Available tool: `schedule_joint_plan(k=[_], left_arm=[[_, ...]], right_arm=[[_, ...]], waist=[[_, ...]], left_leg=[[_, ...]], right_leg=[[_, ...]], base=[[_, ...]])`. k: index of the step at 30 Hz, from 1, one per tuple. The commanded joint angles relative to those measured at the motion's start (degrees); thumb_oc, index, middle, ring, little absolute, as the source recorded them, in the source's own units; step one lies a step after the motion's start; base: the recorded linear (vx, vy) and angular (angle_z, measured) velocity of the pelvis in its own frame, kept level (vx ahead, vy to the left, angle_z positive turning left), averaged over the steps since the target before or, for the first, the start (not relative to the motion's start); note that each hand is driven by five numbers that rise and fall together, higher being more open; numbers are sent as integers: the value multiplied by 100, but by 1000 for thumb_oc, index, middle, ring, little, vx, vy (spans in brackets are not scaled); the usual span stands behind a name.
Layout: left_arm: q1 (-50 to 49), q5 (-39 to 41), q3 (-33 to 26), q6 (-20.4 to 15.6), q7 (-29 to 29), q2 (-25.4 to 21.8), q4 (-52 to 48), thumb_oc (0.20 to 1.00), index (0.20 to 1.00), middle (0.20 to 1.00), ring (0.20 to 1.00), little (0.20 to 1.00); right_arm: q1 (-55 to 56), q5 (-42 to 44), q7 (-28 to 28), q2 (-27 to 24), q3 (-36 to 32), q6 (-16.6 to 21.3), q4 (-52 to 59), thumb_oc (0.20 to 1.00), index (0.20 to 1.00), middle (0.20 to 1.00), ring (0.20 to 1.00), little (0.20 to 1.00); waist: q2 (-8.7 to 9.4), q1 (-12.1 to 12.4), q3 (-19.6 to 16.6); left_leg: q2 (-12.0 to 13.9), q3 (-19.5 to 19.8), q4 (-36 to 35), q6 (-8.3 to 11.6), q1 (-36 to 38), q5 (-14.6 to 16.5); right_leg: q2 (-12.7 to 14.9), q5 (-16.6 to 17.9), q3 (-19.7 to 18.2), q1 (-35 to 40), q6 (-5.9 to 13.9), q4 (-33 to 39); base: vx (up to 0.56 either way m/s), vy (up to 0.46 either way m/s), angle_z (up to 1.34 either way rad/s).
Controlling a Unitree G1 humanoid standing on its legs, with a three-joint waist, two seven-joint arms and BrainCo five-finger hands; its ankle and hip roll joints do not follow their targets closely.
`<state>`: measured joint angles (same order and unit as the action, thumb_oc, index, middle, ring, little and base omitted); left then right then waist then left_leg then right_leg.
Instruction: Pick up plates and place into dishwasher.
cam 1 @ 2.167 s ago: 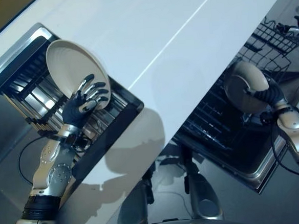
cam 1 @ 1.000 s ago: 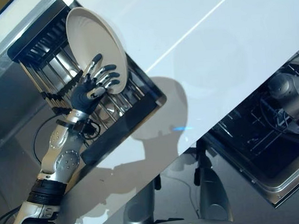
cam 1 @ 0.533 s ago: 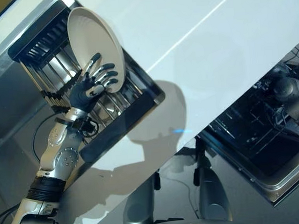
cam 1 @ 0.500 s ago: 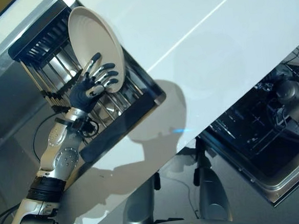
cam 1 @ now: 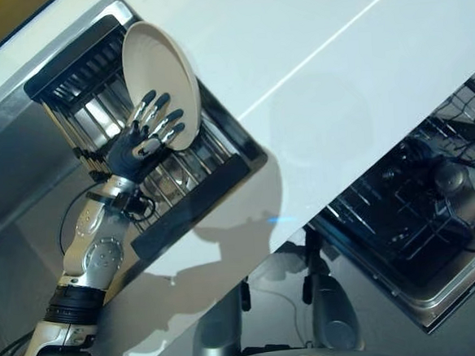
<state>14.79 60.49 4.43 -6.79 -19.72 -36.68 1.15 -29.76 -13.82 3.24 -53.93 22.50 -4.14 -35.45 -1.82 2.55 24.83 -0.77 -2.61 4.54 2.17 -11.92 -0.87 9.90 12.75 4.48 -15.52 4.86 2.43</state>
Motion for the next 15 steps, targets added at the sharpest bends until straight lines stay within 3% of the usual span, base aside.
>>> schedule_joint_plan(k=[1,8,15], left_arm=[[-317,71,-198,-85,-119,561,-20,1000,1000,1000,1000,1000],[-461,16,-317,31,-197,587,-4,1000,1000,1000,1000,1000],[-875,-81,-583,314,-262,680,-163,1000,1000,1000,1000,1000]], right_arm=[[175,224,-102,-264,-280,-301,-154,1000,1000,1000,1000,1000],[715,362,-210,-86,-631,-318,242,1000,1000,1000,1000,1000],[1737,327,-353,215,-1508,-247,1046,1000,1000,1000,1000,1000]], waist=[[116,-14,-144],[239,-63,-410],[328,-161,-883]], left_leg=[[114,-115,-384,-222,-64,-101],[153,-137,-496,-221,238,-39],[201,-151,-708,-226,663,-9]], right_leg=[[-53,-702,-103,77,251,-529],[-113,-759,-134,413,252,-419],[-191,-842,-225,819,278,-310]], base=[[0,0,0],[2,-2,-2],[65,6,-5]])
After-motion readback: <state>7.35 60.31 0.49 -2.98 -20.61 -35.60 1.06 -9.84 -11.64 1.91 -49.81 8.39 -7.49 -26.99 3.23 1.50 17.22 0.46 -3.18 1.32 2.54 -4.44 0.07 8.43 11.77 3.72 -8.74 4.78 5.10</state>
